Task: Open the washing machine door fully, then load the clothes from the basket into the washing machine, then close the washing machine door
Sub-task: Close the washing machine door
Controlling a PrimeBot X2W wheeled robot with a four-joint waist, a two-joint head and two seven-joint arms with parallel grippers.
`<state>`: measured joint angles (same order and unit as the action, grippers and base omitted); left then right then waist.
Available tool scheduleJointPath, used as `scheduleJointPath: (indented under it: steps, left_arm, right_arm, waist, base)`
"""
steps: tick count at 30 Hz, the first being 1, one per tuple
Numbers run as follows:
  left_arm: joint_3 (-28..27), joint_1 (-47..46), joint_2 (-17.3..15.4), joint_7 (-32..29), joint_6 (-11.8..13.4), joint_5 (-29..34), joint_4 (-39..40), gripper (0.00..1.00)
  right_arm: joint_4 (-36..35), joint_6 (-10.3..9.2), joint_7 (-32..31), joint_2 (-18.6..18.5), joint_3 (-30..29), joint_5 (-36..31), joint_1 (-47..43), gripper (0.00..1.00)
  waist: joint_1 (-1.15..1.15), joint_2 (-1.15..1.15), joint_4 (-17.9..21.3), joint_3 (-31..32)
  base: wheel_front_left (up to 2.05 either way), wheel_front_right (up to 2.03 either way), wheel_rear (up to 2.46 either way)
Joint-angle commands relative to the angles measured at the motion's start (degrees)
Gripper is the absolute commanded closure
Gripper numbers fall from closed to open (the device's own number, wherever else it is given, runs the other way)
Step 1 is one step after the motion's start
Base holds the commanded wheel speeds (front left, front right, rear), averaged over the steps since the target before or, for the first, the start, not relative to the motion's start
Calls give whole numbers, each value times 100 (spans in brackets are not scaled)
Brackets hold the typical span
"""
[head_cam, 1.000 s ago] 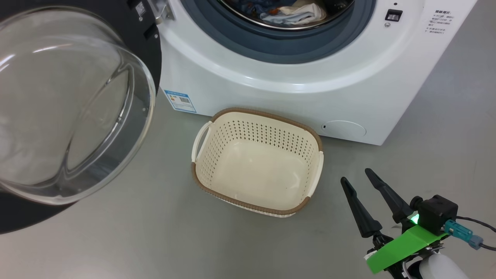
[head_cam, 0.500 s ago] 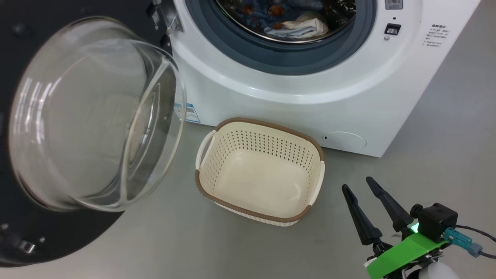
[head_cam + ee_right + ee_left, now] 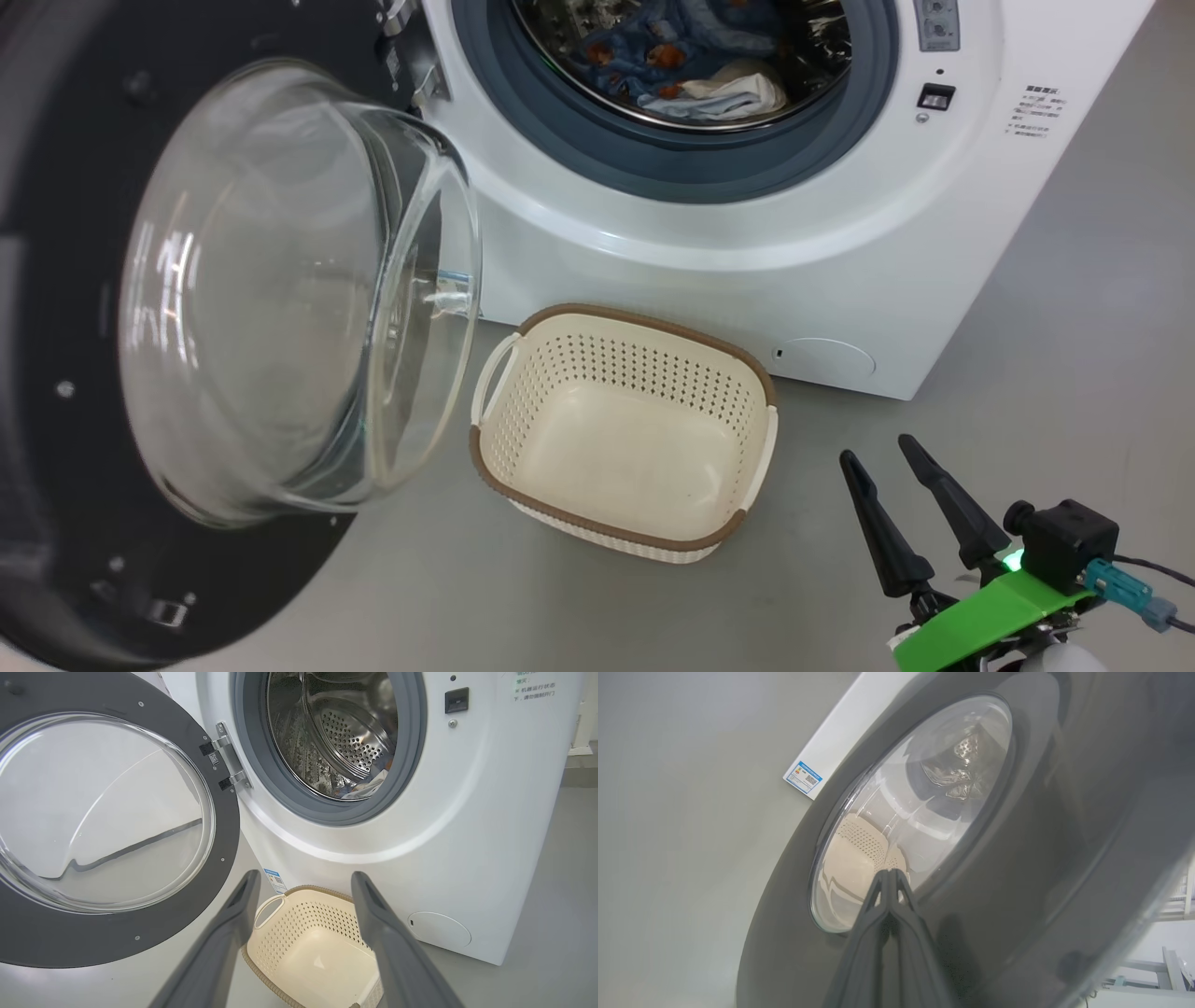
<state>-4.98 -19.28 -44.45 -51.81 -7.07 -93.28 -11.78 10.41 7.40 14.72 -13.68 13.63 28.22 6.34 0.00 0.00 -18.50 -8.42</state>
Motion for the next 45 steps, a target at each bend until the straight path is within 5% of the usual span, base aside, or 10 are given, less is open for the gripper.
scheduleJointPath:
  steps: [1, 18, 45]
  left_arm:
    - [-201, -99, -255, -115, -42, -85, 350, 100]
    - [404, -419, 661, -719, -42, -201, 1970, 100]
    - [925, -2098, 1914, 332, -42, 636, 853, 100]
  right_arm:
    - [-146, 9, 28, 3, 65, -58, -86, 0]
    - [-201, 9, 28, 115, -187, -100, -138, 0]
    - [-266, 9, 28, 395, -322, -115, -11, 0]
  waist:
    - [0, 0, 43, 21]
    - [0, 0, 774, 87]
    - [0, 0, 2336, -145]
  base:
    - [0, 0, 0]
    - [0, 0, 0]
    - [0, 0, 0]
